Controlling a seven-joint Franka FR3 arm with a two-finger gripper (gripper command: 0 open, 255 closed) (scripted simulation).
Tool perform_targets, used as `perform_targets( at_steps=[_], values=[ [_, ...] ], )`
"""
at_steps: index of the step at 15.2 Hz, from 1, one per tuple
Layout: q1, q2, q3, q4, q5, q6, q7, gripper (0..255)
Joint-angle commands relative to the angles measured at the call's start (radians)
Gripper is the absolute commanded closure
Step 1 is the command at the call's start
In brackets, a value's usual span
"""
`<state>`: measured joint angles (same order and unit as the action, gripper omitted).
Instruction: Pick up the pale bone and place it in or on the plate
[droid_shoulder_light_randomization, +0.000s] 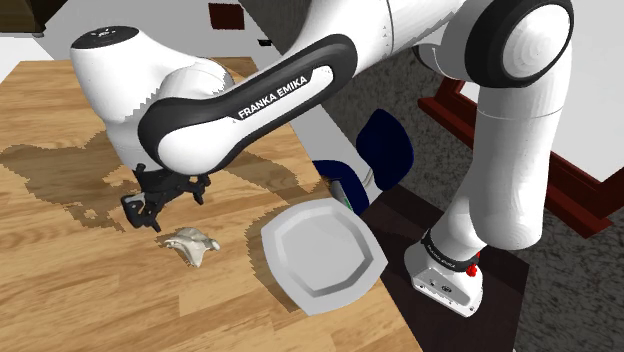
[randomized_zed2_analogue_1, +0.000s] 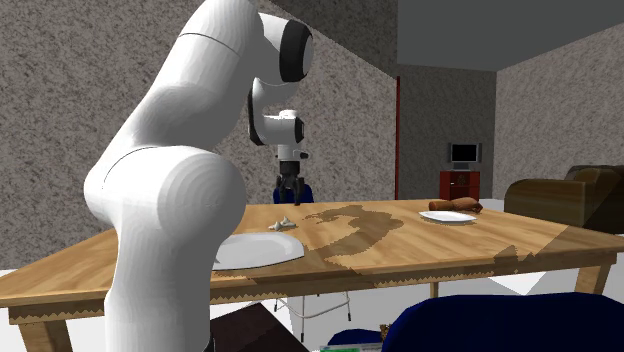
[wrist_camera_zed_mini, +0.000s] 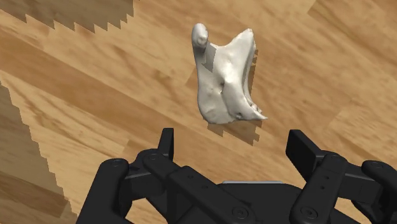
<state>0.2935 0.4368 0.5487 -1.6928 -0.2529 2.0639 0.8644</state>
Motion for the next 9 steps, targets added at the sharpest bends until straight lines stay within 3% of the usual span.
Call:
perform_targets(
  at_steps=[1, 6, 7, 9],
  values=[
    [0.000, 0.000, 0.000, -0.001, 0.000, 0.002, 0.001, 0],
    [0.000, 0.000, 0.000, -0.001, 0.000, 0.002, 0.001, 0],
    [0.000, 0.000, 0.000, -0.001, 0.000, 0.002, 0.001, 255],
    [0.000, 0.000, 0.000, -0.001, 0.000, 0.002, 0.001, 255]
  ],
)
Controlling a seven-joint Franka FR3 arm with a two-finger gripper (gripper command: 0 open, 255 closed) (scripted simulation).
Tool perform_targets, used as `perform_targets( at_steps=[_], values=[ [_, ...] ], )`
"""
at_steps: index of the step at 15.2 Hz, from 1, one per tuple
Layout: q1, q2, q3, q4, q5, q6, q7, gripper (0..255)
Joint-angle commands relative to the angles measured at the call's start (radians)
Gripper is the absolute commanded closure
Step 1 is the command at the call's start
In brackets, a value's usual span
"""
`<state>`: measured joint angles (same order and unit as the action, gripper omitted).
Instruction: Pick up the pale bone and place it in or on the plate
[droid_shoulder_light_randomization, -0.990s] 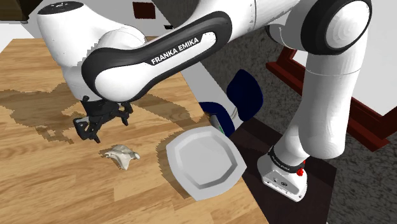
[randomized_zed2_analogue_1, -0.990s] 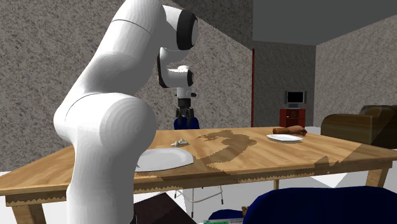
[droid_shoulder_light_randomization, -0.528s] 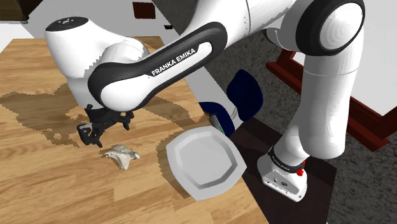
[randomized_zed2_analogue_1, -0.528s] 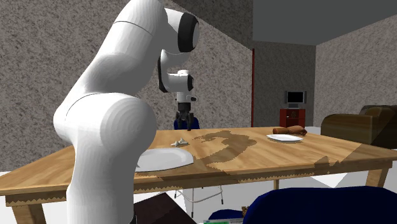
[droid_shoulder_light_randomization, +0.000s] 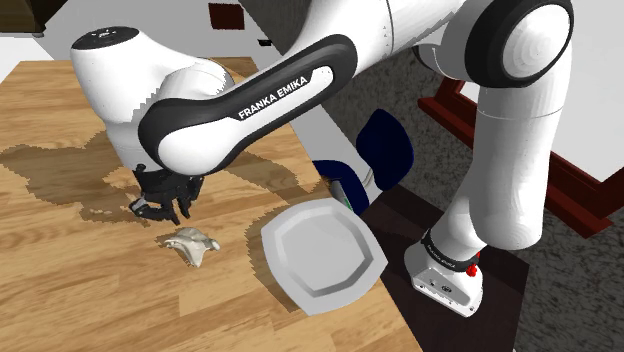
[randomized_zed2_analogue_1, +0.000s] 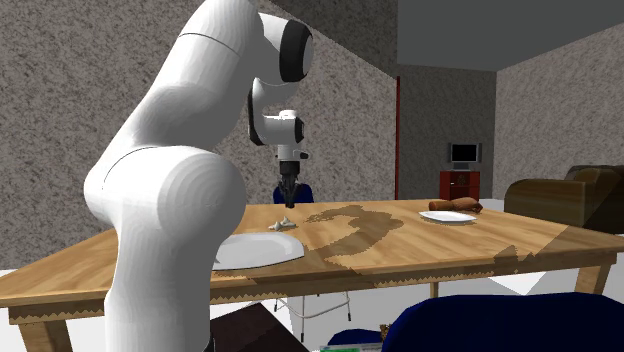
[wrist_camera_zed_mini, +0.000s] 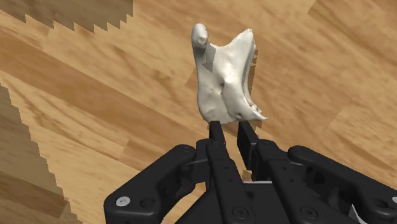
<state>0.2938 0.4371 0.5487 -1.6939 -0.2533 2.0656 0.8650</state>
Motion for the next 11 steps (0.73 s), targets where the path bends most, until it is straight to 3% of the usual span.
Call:
perform_targets(
  at_steps=[1, 7, 8, 11],
  values=[
    [0.000, 0.000, 0.000, 0.000, 0.000, 0.000, 0.000, 255],
    [0.000, 0.000, 0.000, 0.000, 0.000, 0.000, 0.000, 255],
    [0.000, 0.000, 0.000, 0.000, 0.000, 0.000, 0.000, 0],
    [0.049, -0.064, -0.010, -0.152, -0.083, 0.109, 0.111, 0]
  ],
)
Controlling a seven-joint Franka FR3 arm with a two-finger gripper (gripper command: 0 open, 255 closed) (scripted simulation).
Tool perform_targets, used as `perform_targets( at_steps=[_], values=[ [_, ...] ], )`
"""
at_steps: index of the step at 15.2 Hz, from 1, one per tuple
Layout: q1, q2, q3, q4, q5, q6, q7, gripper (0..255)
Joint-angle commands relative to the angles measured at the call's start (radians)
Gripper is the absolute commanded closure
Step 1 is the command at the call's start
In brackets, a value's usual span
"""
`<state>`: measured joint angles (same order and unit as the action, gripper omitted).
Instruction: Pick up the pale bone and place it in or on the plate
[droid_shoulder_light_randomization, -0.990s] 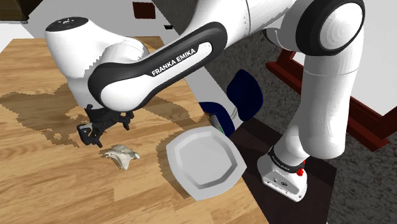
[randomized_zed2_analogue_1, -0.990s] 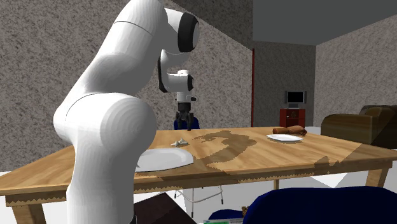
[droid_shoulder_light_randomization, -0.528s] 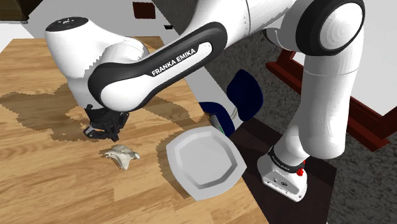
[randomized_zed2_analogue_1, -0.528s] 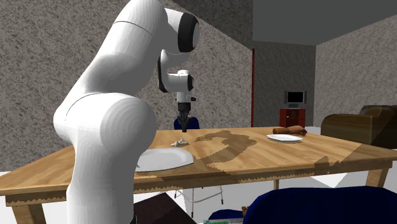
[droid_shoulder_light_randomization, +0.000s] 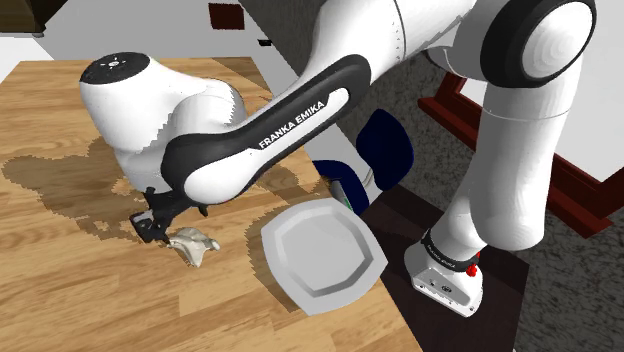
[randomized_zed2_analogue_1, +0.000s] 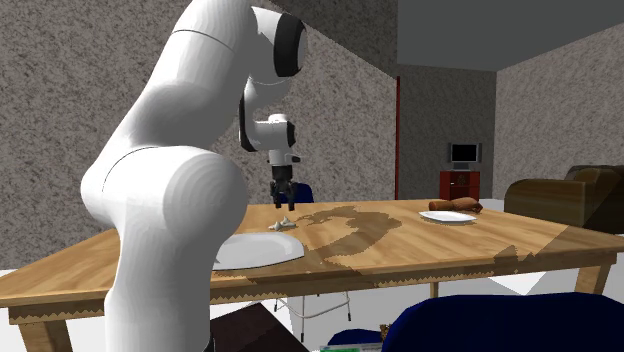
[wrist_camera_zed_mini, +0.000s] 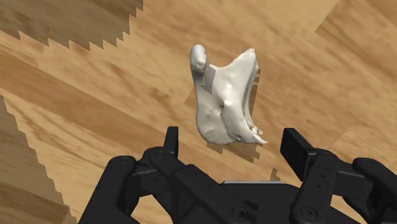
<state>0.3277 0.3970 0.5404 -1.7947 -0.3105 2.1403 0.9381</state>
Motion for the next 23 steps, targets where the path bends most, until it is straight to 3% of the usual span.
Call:
perform_targets(
  at_steps=[1, 9, 17, 18, 23],
  values=[
    [0.035, -0.039, -0.007, -0.094, -0.059, 0.065, 0.082, 0],
    [0.054, 0.021, -0.037, -0.124, -0.122, 0.145, 0.127, 0],
    [0.054, 0.021, -0.037, -0.124, -0.121, 0.145, 0.127, 0],
    [0.054, 0.021, -0.037, -0.124, -0.121, 0.145, 0.127, 255],
    [0.054, 0.021, -0.037, -0.124, -0.121, 0.145, 0.127, 255]
  ],
)
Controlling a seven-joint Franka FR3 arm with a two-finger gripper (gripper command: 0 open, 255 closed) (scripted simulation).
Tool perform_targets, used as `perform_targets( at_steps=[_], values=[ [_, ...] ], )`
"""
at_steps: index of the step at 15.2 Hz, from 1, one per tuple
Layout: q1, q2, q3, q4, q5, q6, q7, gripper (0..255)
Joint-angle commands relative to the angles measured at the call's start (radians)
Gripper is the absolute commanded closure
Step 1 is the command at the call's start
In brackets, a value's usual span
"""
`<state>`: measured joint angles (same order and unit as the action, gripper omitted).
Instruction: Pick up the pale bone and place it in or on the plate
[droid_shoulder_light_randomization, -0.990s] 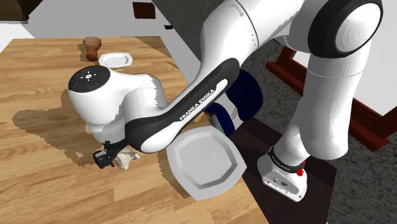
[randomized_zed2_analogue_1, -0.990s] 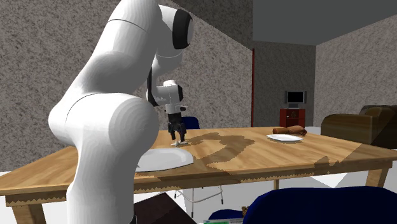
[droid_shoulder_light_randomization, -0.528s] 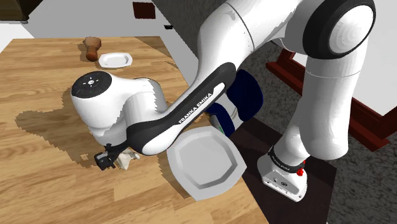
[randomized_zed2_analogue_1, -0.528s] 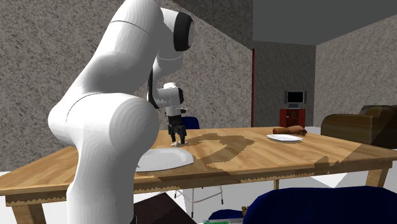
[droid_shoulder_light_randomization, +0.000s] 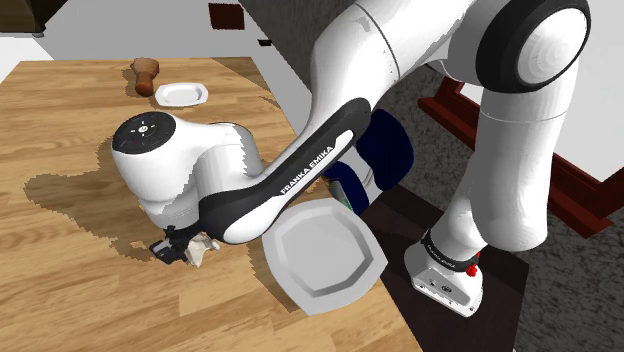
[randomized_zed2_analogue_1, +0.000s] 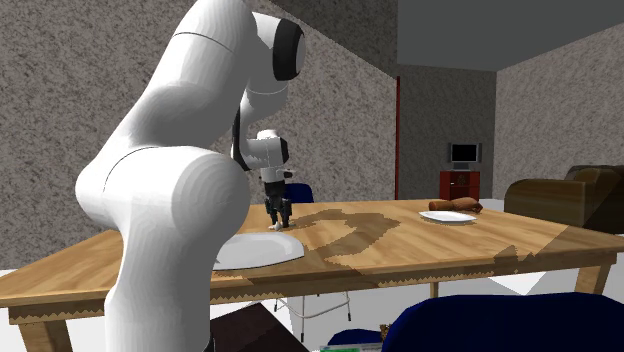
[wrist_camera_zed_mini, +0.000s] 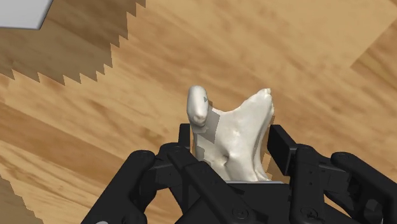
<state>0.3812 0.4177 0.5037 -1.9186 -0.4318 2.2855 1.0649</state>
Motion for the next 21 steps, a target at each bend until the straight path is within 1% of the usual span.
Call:
perform_targets(
  at_steps=[1, 4, 21],
  values=[
    [0.000, 0.000, 0.000, 0.000, 0.000, 0.000, 0.000, 255],
    [0.000, 0.000, 0.000, 0.000, 0.000, 0.000, 0.000, 255],
    [-0.032, -0.122, 0.047, 0.074, 0.105, -0.172, -0.084, 255]
  ],
)
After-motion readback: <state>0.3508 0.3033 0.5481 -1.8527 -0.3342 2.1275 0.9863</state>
